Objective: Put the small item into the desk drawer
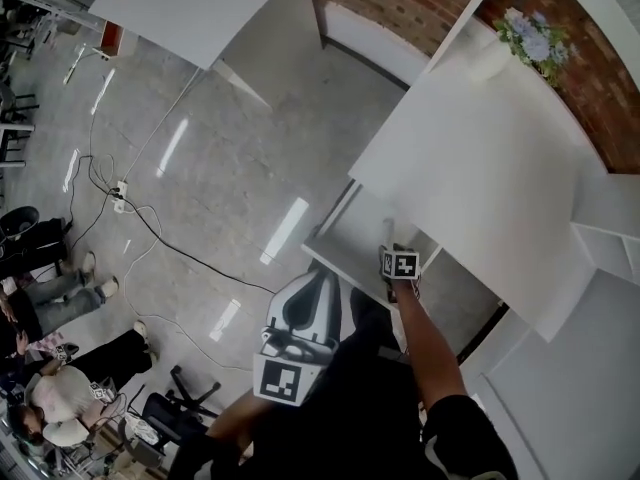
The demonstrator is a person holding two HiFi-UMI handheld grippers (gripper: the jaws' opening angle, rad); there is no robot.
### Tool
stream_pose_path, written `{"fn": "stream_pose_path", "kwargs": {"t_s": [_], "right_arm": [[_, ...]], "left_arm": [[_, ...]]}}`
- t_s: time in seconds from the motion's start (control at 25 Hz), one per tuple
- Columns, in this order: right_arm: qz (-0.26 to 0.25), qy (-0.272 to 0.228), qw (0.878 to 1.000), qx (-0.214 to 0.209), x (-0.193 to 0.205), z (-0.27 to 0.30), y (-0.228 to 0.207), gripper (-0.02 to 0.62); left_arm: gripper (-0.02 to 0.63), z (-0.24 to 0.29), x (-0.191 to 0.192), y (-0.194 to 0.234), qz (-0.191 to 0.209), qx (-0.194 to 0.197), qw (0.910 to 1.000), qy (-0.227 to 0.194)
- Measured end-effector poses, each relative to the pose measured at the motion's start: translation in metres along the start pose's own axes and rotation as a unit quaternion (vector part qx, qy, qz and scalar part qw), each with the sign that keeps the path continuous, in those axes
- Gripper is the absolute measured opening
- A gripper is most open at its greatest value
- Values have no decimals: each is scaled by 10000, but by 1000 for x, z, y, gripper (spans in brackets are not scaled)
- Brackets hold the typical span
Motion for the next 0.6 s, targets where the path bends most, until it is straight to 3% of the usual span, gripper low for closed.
{"fn": "stream_pose_path", "kwargs": {"t_s": [0.16, 0.4, 0.6], "right_arm": [[60, -237, 9996, -162, -13, -37, 12, 159], [-3, -460, 9980, -426, -29, -96, 30, 66], [17, -1144, 9909, -709, -57, -161, 48, 35]], "left_arm": [[21, -11, -19, 1, 114, -52, 9997, -227], [21, -33, -47, 2, 182, -103, 9987, -460], [21, -45, -69, 0, 249, -69, 9977, -626]]}}
Point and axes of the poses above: the fingertips, and each gripper's own axes: z forward along the fingers, y to its left, x out of its underside, the point moved 2 cm from there along -z, backward along the fingers, and after that the axes turned 6 degrees about z, right-handed, at the moved point
